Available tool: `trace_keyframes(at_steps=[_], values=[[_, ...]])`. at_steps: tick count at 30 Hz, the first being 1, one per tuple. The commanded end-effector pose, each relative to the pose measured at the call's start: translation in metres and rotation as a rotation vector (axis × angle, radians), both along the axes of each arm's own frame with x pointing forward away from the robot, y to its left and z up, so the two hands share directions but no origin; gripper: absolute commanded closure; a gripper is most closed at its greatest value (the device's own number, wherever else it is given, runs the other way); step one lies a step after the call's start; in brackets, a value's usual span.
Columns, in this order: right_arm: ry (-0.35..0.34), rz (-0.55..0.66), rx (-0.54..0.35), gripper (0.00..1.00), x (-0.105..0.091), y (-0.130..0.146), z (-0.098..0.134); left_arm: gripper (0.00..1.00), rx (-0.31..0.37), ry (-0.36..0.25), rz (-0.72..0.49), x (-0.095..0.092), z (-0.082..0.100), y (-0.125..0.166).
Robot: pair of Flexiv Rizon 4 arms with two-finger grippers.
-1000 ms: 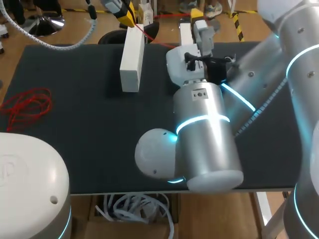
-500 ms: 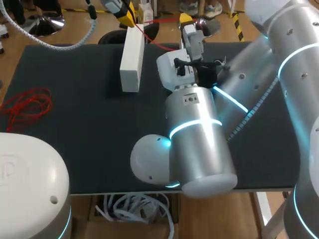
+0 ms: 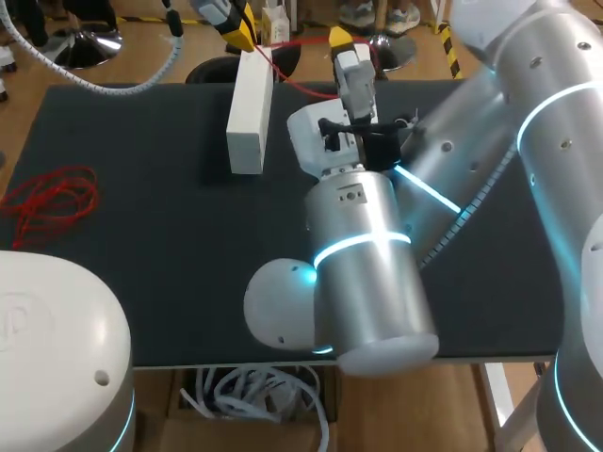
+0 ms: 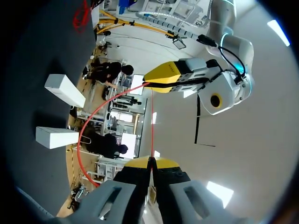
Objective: Grab the tape and strap the tape.
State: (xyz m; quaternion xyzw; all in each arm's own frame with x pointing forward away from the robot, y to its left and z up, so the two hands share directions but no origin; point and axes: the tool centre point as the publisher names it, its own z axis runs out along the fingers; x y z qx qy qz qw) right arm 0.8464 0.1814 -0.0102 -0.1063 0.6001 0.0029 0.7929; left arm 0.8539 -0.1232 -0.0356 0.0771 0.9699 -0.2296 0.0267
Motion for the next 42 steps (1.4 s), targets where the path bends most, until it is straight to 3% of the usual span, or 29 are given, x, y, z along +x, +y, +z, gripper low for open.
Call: trace_keyframes(at_steps=[1, 13, 42], values=[[-0.049, -0.318, 0.094, 1.0, -0.008, 0.006, -0.001, 1.0, 0.004, 0.0, 0.002, 0.0, 0.001, 0.0], [-0.061, -0.372, 0.104, 1.0, 0.003, 0.008, -0.003, 1.0, 0.004, 0.0, 0.002, 0.0, 0.001, 0.0], [-0.038, -0.348, 0.097, 1.0, 0.013, 0.02, -0.01, 1.0, 0.004, 0.0, 0.002, 0.0, 0.001, 0.0]])
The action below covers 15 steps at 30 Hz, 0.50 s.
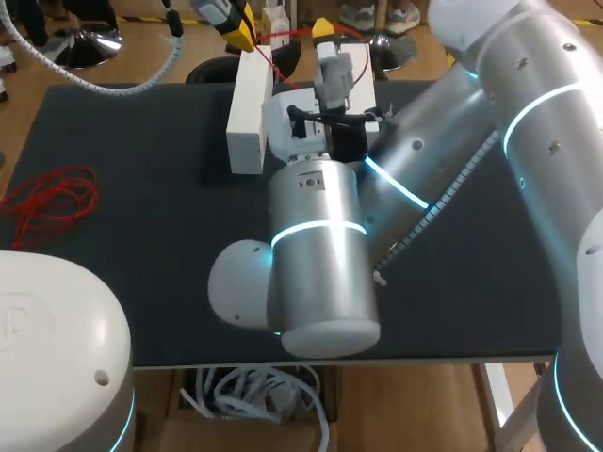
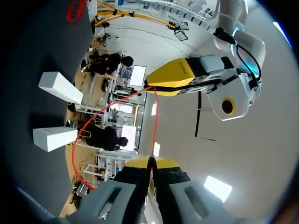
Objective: Grab the tape and strap the tape.
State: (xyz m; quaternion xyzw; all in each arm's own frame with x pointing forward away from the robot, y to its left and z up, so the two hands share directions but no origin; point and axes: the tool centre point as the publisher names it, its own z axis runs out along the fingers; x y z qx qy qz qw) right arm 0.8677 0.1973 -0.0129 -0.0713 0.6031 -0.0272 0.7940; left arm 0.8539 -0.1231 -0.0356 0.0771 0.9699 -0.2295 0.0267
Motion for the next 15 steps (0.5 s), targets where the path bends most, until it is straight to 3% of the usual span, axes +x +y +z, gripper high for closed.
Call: trace_keyframes(at_steps=[1, 15], values=[[-0.035, -0.256, 0.075, 1.0, -0.008, 0.005, -0.008, 1.0, 0.004, 0.0, 0.002, 0.0, 0.001, 0.0], [-0.037, -0.24, 0.067, 1.0, -0.007, 0.016, -0.008, 1.0, 0.004, 0.0, 0.002, 0.0, 0.001, 0.0]])
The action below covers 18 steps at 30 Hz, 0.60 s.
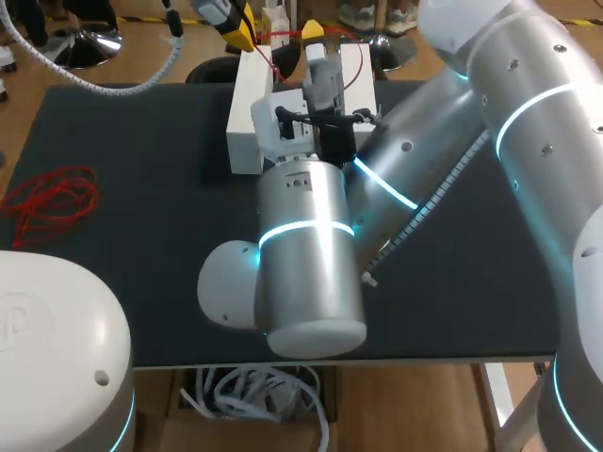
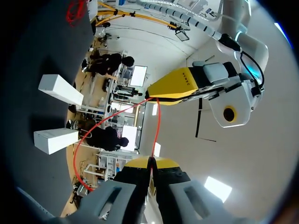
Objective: Grab the tape and strap the tape.
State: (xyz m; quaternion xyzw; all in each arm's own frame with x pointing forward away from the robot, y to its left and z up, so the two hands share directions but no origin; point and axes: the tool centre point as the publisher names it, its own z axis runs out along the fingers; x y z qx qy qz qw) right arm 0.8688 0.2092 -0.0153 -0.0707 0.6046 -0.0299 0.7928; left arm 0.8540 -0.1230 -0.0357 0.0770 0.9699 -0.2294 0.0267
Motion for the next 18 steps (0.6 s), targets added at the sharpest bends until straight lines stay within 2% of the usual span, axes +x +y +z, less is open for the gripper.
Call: trace_keyframes(at_steps=[1, 18], values=[[-0.041, -0.233, 0.069, 1.0, -0.008, 0.005, -0.005, 1.0, 0.003, 0.0, 0.001, 0.0, 0.001, 0.0], [-0.042, -0.197, 0.055, 1.0, -0.01, 0.022, -0.004, 1.0, 0.003, 0.0, 0.001, 0.0, 0.001, 0.0]])
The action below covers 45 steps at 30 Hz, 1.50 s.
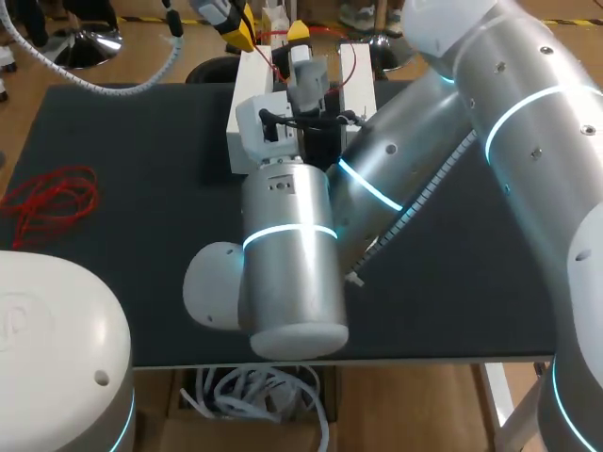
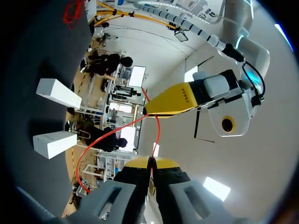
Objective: Grab the tape and strap the tape.
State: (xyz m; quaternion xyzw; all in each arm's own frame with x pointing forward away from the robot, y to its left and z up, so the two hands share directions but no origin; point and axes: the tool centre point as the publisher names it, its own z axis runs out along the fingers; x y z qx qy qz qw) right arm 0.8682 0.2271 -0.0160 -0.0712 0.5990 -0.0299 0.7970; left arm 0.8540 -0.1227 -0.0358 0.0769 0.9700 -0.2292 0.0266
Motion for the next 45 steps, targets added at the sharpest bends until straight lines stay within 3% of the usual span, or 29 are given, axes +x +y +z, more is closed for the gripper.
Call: trace_keyframes(at_steps=[1, 15, 24, 45], values=[[-0.029, -0.197, 0.056, 1.0, -0.01, 0.005, -0.003, 1.0, 0.003, 0.0, 0.001, 0.0, 0.001, 0.0], [-0.053, -0.196, 0.041, 1.0, -0.016, 0.004, 0.004, 1.0, 0.003, 0.0, 0.001, 0.0, 0.001, 0.0], [-0.016, -0.18, -0.009, 1.0, -0.023, -0.003, -0.007, 1.0, 0.003, 0.0, 0.001, 0.0, 0.001, 0.0], [-0.029, -0.121, -0.043, 1.0, -0.031, 0.005, -0.002, 1.0, 0.003, 0.0, 0.001, 0.0, 0.001, 0.0]])
